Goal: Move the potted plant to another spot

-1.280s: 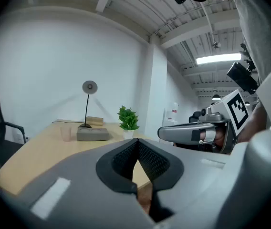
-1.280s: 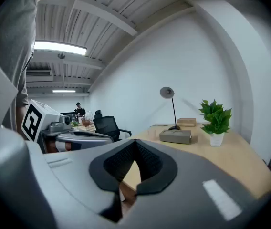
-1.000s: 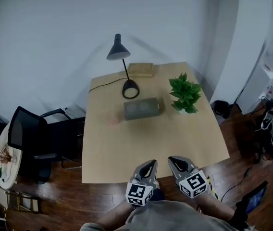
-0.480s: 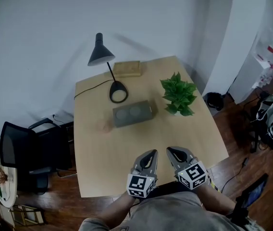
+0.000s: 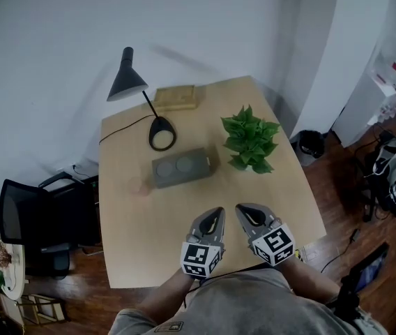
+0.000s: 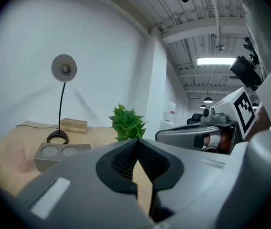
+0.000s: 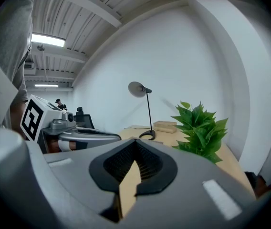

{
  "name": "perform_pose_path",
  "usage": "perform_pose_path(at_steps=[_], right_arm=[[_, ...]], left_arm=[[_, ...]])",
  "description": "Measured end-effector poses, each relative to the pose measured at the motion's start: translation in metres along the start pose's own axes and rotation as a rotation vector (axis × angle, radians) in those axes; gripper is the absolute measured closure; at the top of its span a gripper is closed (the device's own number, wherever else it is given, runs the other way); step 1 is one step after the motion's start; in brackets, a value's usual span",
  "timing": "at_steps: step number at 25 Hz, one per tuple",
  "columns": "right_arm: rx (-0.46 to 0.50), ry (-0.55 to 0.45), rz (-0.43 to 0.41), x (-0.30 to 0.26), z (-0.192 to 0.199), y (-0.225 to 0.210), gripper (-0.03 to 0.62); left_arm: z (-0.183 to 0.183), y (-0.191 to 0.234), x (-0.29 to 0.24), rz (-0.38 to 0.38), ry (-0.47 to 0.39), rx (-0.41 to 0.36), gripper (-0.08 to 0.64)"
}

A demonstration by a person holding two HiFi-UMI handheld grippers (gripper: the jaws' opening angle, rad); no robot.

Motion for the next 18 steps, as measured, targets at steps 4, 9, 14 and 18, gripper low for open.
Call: perform_pose_path(at_steps=[4, 9, 14, 18], right_arm=[[-0.004, 0.024, 0.006, -0.002, 0.008, -0.027, 0.586], [-0.021, 0.080, 0.025, -0.006, 0.030, -0.070, 0.586], [-0.064, 0.149, 0.020, -0.026, 0.064, -0.111, 0.586], [-0.079, 0.201, 0.006, -0.048, 0.090, -0.136, 0.586]], left_arm=[[0.006, 0.000, -0.028, -0.004, 0.039, 0.014, 0.560], [0.023, 0.004, -0.071, -0.015, 0.119, 0.020, 0.560], [0.047, 0.009, -0.118, -0.025, 0.201, 0.026, 0.560], [0.072, 0.019, -0.152, -0.035, 0.272, 0.040, 0.560]])
Point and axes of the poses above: the fingertips, and each gripper's own axes: x backward along the fingers, y to its left, z out of its underside, the point moved 2 cm from there along x, backward along the fingers, and after that the axes turned 8 degrees about y, right-handed, at the moved point
